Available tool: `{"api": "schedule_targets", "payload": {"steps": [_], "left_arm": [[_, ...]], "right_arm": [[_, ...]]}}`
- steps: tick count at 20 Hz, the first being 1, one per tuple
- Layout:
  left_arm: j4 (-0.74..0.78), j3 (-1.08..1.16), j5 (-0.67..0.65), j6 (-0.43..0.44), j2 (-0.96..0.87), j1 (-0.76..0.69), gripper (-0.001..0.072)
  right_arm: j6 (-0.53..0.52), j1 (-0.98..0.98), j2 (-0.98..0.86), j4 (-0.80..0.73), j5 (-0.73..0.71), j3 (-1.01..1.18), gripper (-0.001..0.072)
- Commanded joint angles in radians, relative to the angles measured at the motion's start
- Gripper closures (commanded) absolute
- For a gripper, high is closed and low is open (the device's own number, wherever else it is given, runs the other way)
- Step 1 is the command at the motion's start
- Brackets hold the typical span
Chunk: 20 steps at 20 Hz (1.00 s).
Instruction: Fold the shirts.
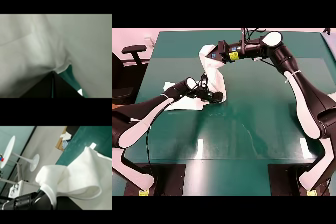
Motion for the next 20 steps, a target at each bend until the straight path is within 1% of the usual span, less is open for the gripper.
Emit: {"api": "schedule_targets", "payload": {"steps": [1, 5, 7, 8, 9, 10, 11, 12, 14, 16, 18, 20], "left_arm": [[0.003, 0.002, -0.072, 0.026, 0.019, 0.033, 0.0686], [0.033, 0.001, -0.089, 0.099, 0.15, 0.119, 0.0684], [0.057, 0.001, -0.135, 0.116, 0.219, 0.184, 0.0682], [0.065, 0.001, -0.167, 0.144, 0.255, 0.223, 0.0681], [0.096, 0.001, -0.182, 0.16, 0.288, 0.258, 0.0597], [0.148, 0.001, -0.181, 0.151, 0.32, 0.297, 0.0571], [0.195, 0.001, -0.173, 0.14, 0.35, 0.345, 0.0579], [0.207, 0.002, -0.165, 0.126, 0.374, 0.396, 0.0579], [0.198, 0.002, -0.176, 0.124, 0.416, 0.504, 0.0579], [0.189, 0.001, -0.209, 0.126, 0.446, 0.582, 0.0579], [0.188, 0.001, -0.245, 0.126, 0.47, 0.633, 0.0579], [0.189, 0.001, -0.268, 0.127, 0.48, 0.653, 0.0579]], "right_arm": [[-0.003, -0.004, 0.001, -0.033, -0.014, -0.001, 0.0697], [-0.003, -0.04, 0.001, -0.047, -0.011, -0.001, 0.0698], [-0.002, -0.048, 0.001, -0.048, -0.013, -0.001, 0.0698], [-0.002, -0.048, 0.001, -0.048, -0.014, -0.001, 0.0698], [-0.002, -0.042, 0.0, -0.048, -0.016, -0.001, 0.0698], [-0.002, -0.032, 0.0, -0.048, -0.025, -0.001, 0.0698], [-0.002, -0.017, 0.0, -0.048, -0.042, -0.001, 0.0698], [-0.002, 0.005, -0.005, -0.048, -0.064, -0.001, 0.0698], [0.0, 0.051, -0.029, -0.046, -0.106, -0.001, 0.0698], [0.009, 0.1, -0.069, -0.04, -0.145, -0.001, 0.0698], [0.009, 0.15, -0.117, -0.04, -0.198, -0.001, 0.0698], [0.016, 0.188, -0.164, -0.039, -0.24, -0.001, 0.0698]]}}
